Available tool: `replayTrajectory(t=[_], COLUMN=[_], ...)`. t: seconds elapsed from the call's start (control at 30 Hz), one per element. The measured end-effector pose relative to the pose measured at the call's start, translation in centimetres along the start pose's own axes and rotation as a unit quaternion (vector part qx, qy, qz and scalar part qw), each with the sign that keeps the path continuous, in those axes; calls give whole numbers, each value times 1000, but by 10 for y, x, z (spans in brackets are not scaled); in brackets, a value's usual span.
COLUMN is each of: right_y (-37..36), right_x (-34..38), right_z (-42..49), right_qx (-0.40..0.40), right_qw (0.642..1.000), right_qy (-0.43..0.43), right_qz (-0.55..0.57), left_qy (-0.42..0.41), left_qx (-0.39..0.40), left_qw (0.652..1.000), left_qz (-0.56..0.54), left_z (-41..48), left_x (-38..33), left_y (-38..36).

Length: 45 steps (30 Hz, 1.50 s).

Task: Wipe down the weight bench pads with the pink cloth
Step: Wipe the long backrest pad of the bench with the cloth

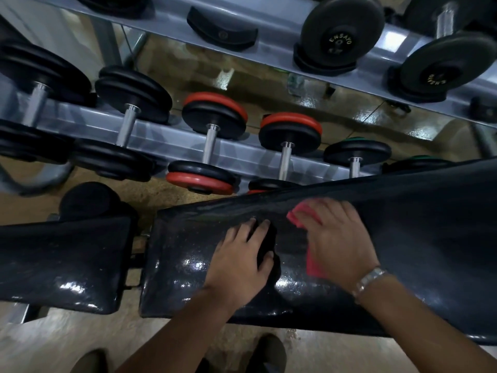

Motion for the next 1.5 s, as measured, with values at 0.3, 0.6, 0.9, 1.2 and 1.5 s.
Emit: replayTrajectory(t=[0.3, 0.6, 0.9, 1.2, 1.5], right_y=[-12, -15, -26, -29, -27], right_x=[-3, -6, 9, 13, 18], right_z=[27, 37, 53, 62, 65], right_qx=[29, -10, 5, 35, 32], right_qw=[997, 997, 996, 997, 997], right_qy=[35, 28, 54, 18, -13], right_qz=[64, 74, 73, 68, 69], left_qy=[-11, 47, 41, 42, 37], left_qx=[-4, 8, 14, 17, 9], left_qw=[1000, 999, 999, 999, 999], left_qz=[-1, -4, 9, 1, 4], left_z=[-1, -4, -4, -6, -5], left_x=[7, 19, 21, 20, 22], left_y=[2, -4, -5, -3, -4])
Point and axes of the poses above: each hand's wrist, its own z-axis towards the middle knuckle, its own y-axis out of the back of the hand, x = y × z, the point moved 3 cm from there along z, towards the middle knuckle, and after that the axes turned 6 degrees about y, right-handed, at the moved point
